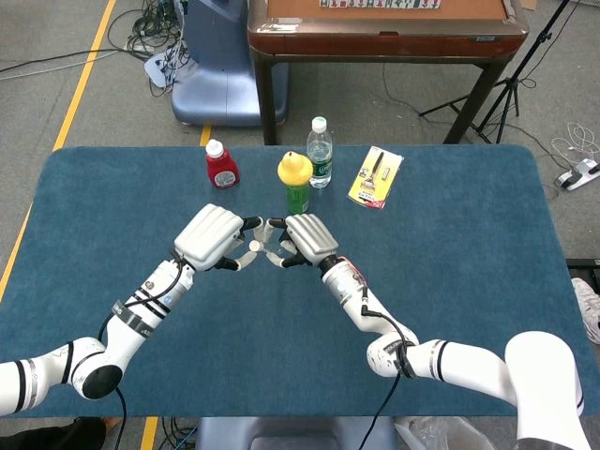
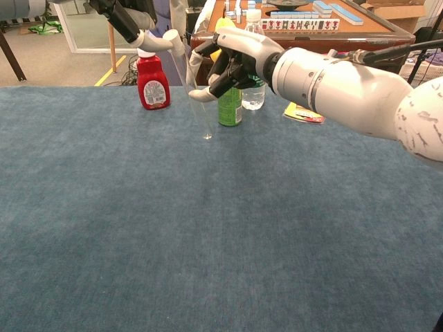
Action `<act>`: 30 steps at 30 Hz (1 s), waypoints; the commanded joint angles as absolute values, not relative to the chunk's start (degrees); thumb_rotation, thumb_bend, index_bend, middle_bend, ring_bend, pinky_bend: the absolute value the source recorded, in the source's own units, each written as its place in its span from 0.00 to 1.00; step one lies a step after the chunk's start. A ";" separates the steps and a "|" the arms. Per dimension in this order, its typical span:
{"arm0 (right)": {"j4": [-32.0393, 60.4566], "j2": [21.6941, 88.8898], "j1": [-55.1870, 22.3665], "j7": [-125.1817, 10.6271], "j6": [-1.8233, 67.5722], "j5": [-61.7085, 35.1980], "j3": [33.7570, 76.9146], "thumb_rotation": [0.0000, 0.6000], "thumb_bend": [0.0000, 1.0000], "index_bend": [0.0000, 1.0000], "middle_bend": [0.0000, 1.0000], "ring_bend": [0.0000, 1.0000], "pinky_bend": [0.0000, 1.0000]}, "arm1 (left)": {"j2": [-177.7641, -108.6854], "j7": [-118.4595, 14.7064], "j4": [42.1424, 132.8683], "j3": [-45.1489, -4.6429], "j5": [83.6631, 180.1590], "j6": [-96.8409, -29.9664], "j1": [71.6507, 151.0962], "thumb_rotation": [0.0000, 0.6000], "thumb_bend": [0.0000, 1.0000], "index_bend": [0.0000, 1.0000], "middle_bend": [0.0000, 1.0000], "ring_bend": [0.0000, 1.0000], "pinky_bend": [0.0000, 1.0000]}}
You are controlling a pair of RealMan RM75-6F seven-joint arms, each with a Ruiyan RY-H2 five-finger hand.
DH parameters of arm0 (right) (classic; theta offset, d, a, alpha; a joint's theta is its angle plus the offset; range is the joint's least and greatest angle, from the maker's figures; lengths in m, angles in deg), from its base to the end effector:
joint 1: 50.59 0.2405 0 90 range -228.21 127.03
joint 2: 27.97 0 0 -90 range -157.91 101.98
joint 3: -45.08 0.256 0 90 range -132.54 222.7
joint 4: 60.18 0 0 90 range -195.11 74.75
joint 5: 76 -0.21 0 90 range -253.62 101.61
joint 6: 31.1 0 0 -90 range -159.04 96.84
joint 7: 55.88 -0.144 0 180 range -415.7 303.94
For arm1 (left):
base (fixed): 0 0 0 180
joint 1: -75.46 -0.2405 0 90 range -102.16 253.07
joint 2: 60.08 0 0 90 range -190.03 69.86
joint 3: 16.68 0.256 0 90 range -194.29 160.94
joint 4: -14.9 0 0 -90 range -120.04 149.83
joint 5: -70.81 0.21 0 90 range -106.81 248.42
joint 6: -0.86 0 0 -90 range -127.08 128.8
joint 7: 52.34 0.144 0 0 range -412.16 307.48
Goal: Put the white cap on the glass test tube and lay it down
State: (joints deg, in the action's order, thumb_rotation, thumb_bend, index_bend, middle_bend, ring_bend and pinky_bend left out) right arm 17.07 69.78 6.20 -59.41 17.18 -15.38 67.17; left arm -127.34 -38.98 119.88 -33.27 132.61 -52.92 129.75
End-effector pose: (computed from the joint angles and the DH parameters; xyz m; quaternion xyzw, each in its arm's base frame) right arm -0.0237 -0.3914 -0.0383 0.6571 -0.4918 0.5140 0.2493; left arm -0.0344 0.3623 0.0929 -0.7508 -0.3112 -0.4709 0.3431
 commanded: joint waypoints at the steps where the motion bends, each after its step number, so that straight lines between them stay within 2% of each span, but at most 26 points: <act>1: 17.16 69.76 6.25 -59.27 17.16 -15.52 67.18 1.00 0.54 0.90 1.00 1.00 1.00 | -127.47 -38.69 119.74 -33.07 132.58 -52.75 129.92 1.00 0.29 0.53 1.00 1.00 1.00; 26: 17.56 69.63 6.42 -58.73 16.74 -16.79 67.19 1.00 0.55 0.92 1.00 1.00 1.00 | -128.46 -38.40 118.48 -32.03 132.08 -52.28 130.29 1.00 0.29 0.52 1.00 1.00 1.00; 30: 17.73 69.47 6.44 -58.51 16.65 -16.99 67.15 1.00 0.55 0.92 1.00 1.00 1.00 | -128.58 -38.34 118.39 -31.87 132.00 -52.31 130.25 1.00 0.29 0.49 1.00 1.00 1.00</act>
